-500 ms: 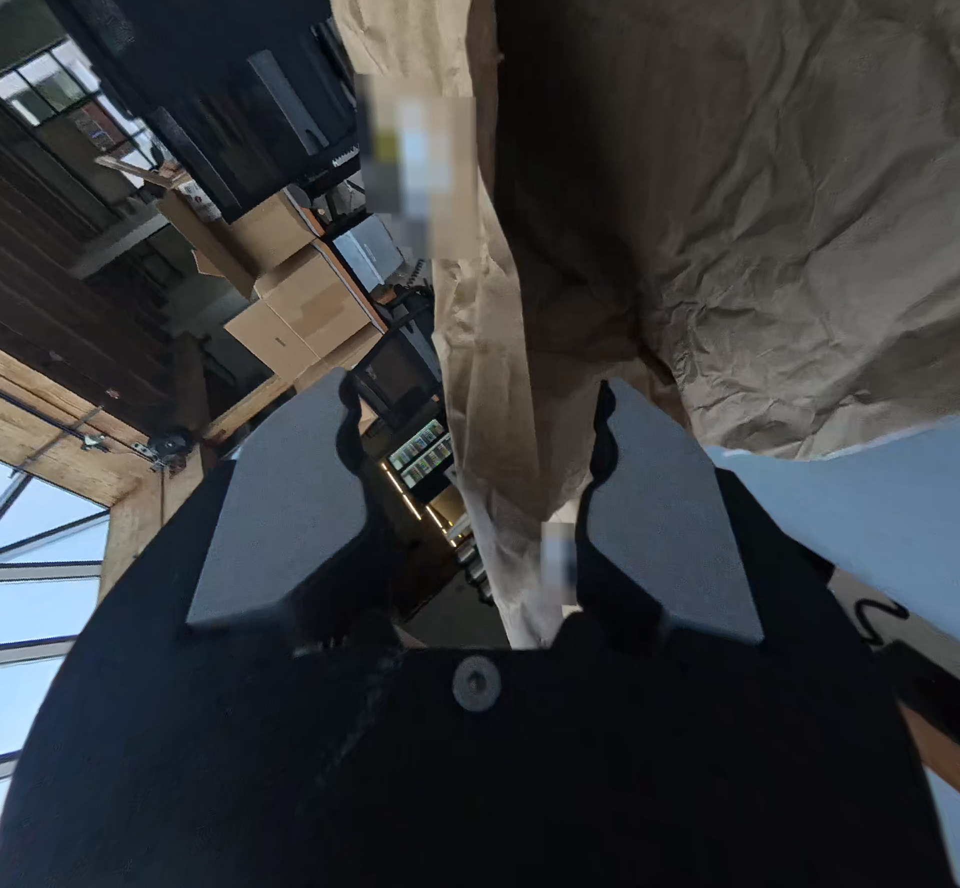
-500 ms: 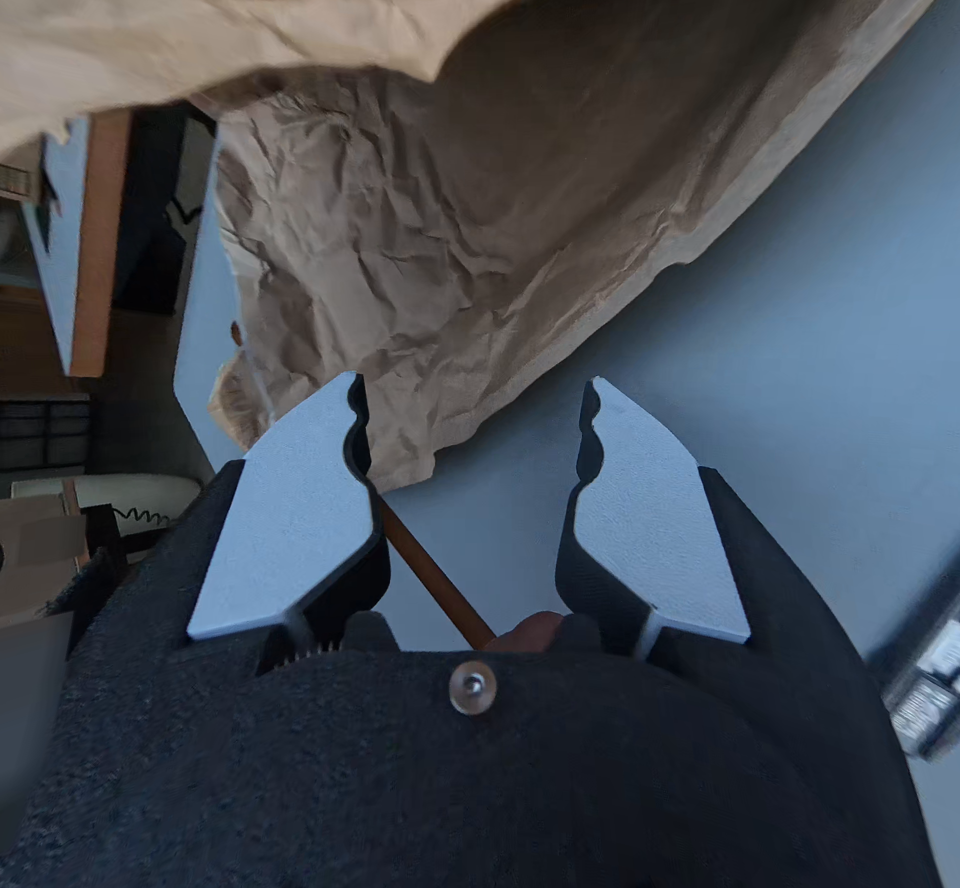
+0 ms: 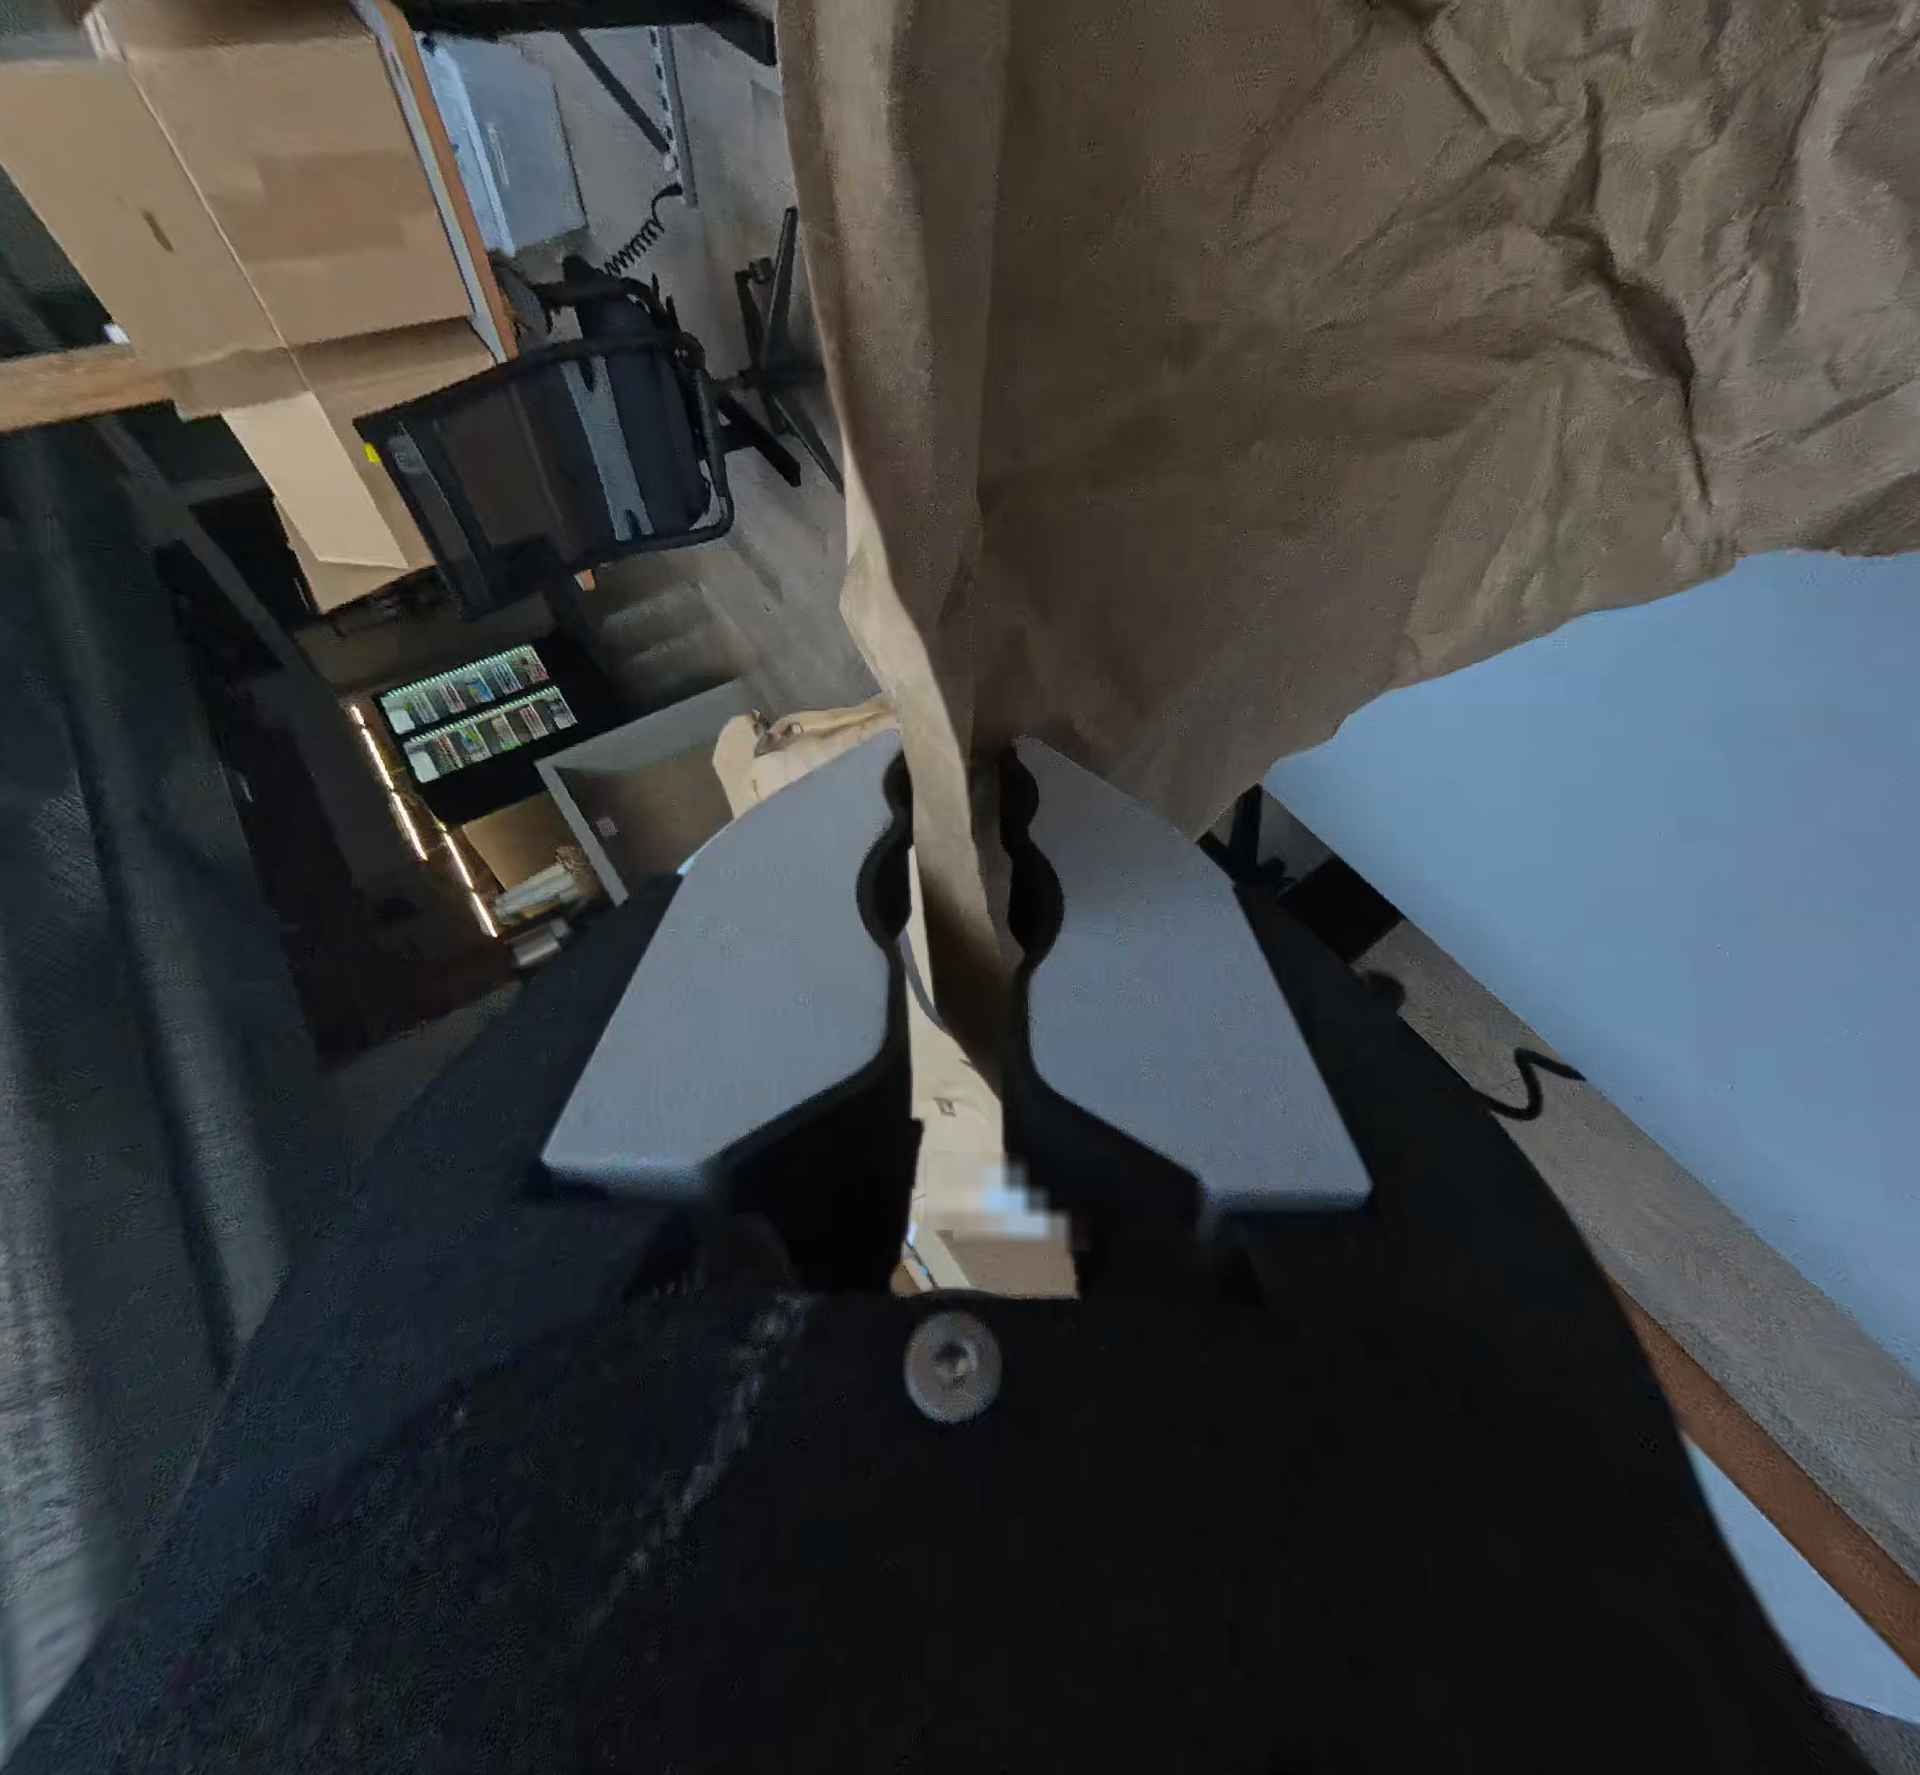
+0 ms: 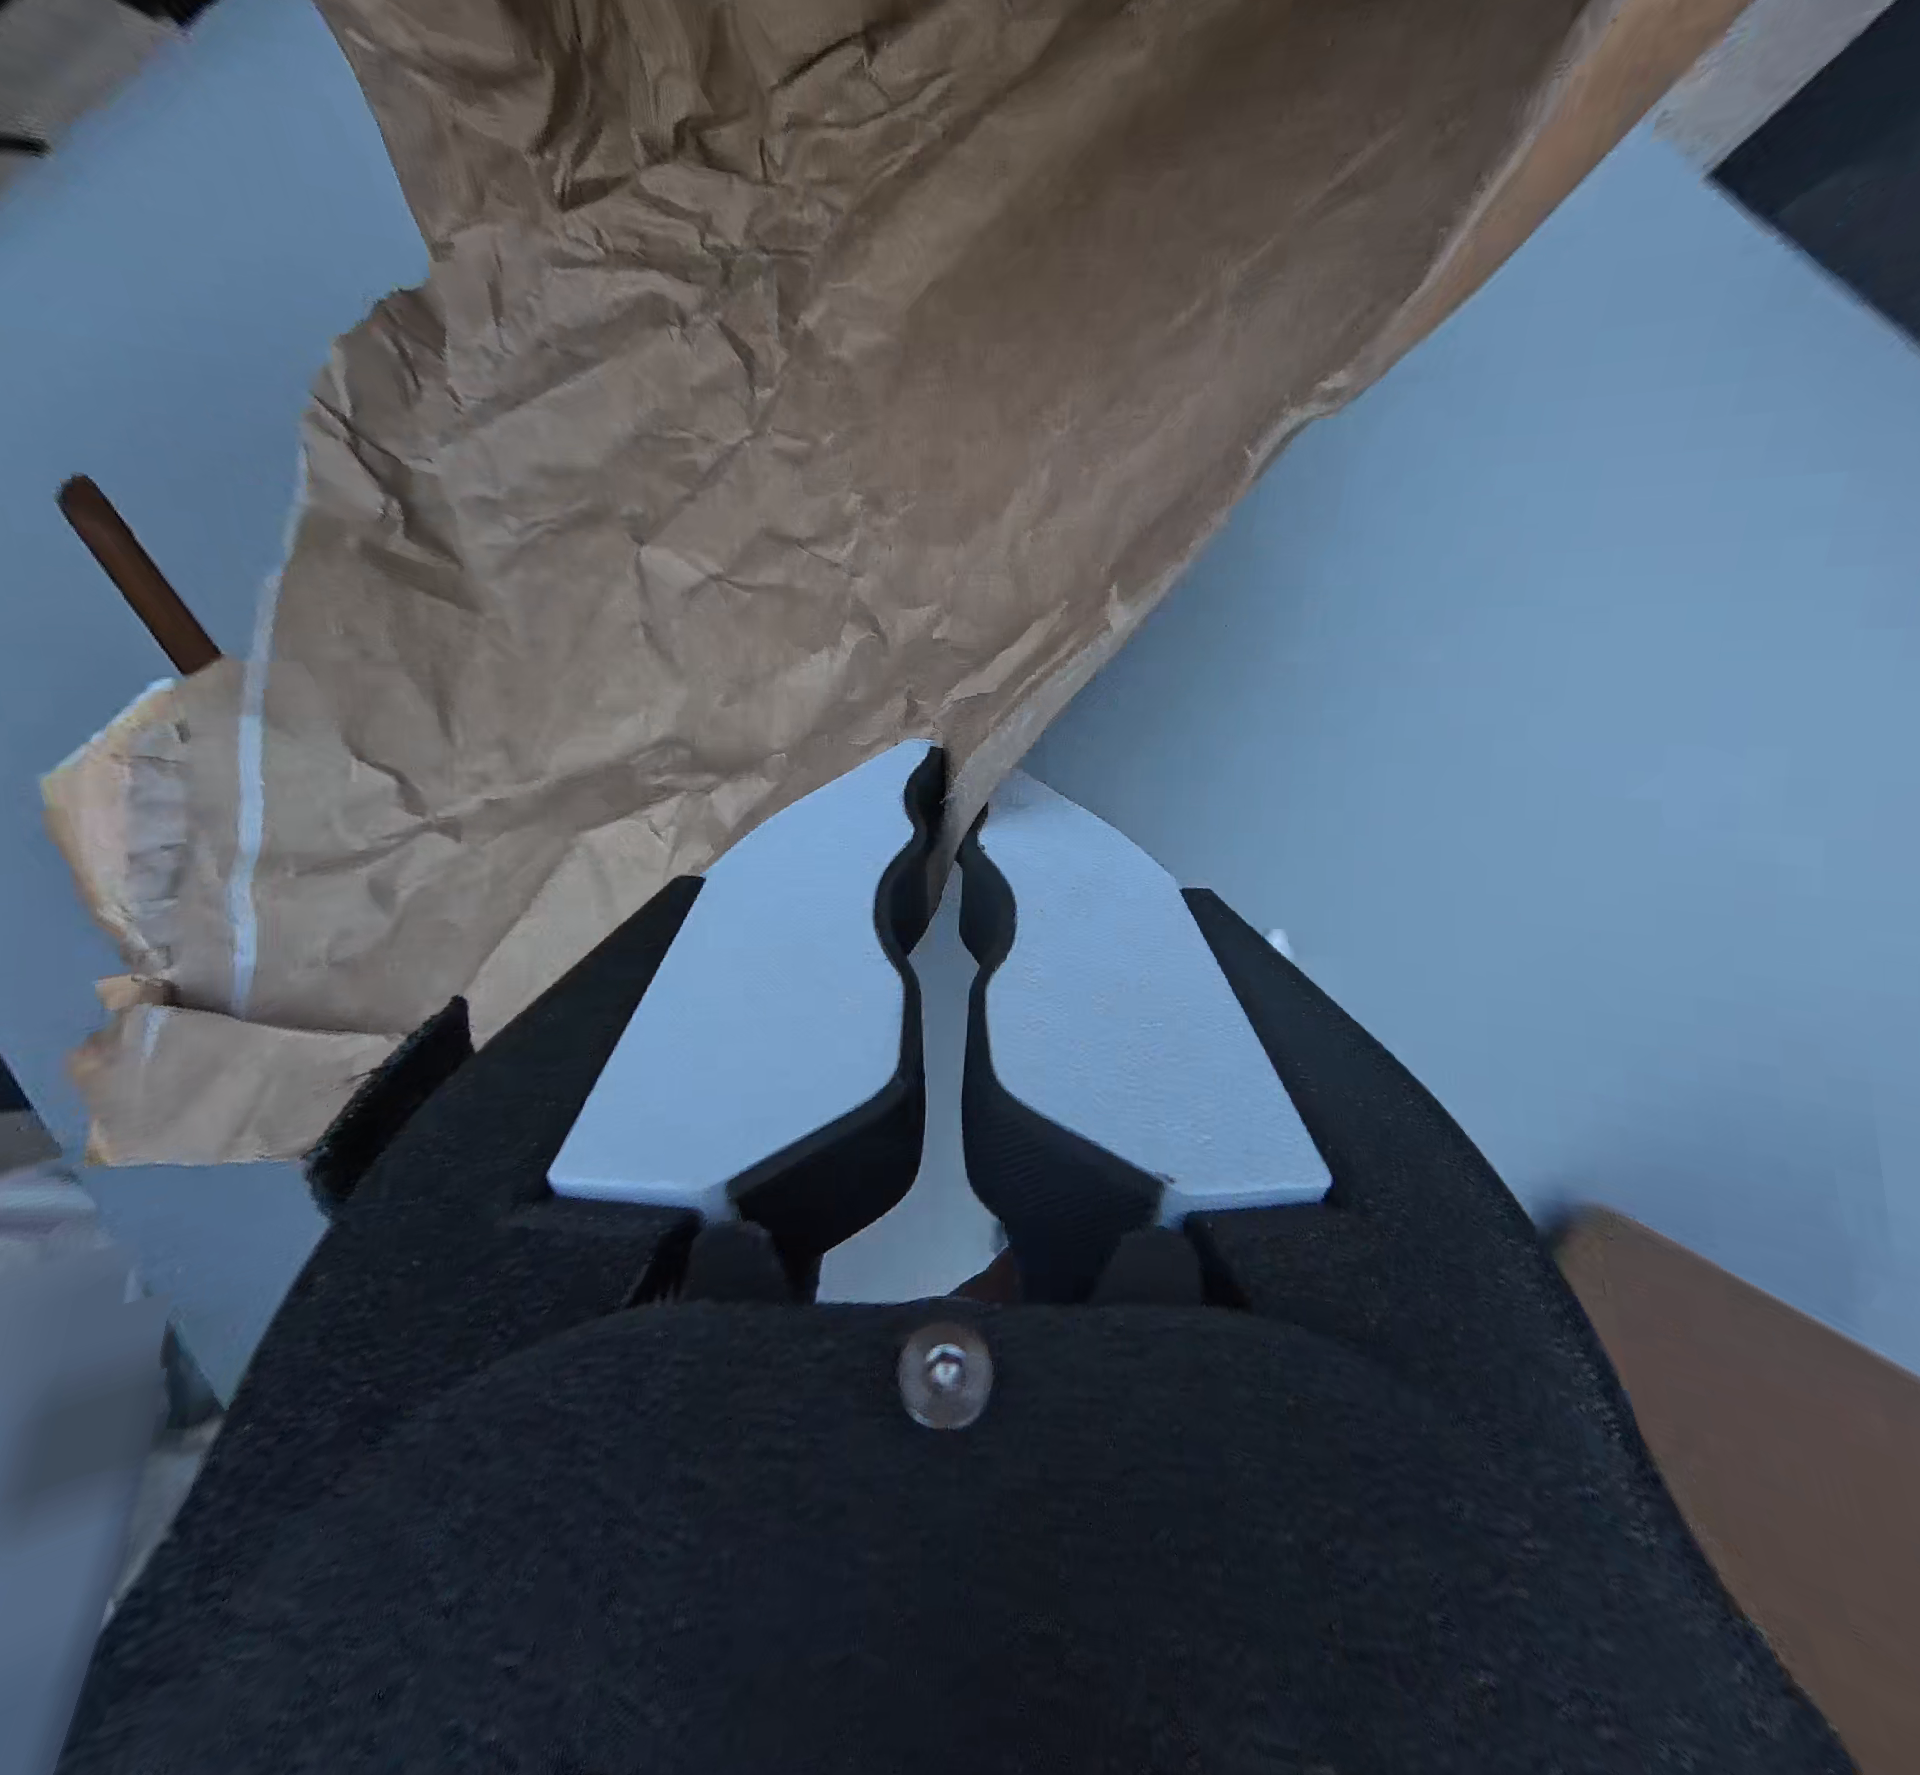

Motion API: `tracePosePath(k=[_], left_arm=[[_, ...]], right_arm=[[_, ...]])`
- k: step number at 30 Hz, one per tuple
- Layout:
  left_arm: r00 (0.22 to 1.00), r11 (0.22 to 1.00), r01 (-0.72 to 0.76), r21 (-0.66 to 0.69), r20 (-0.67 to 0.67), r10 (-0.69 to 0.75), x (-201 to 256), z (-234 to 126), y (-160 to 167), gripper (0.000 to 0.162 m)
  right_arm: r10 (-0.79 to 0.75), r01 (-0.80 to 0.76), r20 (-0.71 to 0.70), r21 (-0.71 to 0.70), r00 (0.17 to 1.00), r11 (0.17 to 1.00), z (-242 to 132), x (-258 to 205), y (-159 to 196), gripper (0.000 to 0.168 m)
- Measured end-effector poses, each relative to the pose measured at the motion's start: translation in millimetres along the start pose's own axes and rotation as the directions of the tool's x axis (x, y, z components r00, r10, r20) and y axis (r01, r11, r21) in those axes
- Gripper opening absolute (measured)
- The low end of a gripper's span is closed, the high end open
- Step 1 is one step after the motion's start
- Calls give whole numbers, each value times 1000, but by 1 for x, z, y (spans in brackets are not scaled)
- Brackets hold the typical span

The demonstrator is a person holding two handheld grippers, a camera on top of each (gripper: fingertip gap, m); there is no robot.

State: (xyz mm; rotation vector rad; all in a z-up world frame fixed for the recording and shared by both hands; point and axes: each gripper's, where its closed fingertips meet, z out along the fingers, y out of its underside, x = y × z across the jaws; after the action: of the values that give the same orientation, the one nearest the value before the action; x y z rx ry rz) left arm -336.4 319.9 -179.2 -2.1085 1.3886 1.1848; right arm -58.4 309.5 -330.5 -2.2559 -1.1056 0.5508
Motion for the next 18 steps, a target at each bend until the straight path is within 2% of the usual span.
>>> tracePosePath(k=[2, 6, 7, 14, 16, 18], left_arm=[[994, 994, 104, -22, -9, -105, -19, 7, 28, 3], [926, 937, 348, -12, -155, -345, -25, 20, 61, 0], [919, 930, 368, -13, -148, -366, -27, 23, 69, 0], [890, 914, 397, -89, -205, -407, 10, 43, 110, 0], [889, 910, 408, -70, -197, -414, 16, 44, 116, 0], [924, 935, 355, -13, -148, -353, 17, 43, 116, 1]], right_arm=[[-111, 107, -54, -67, 992, 992, -31, 19, -11, 0], [-271, 248, -88, -210, 958, 946, -77, 49, -25, 0], [-331, 297, -110, -245, 937, 923, -87, 58, -29, 0], [-598, 510, -117, -411, 793, 756, -121, 89, -42, 0], [-668, 573, -110, -423, 736, 702, -123, 90, -44, 0], [-746, 641, -110, -440, 657, 629, -123, 91, -48, 0]])
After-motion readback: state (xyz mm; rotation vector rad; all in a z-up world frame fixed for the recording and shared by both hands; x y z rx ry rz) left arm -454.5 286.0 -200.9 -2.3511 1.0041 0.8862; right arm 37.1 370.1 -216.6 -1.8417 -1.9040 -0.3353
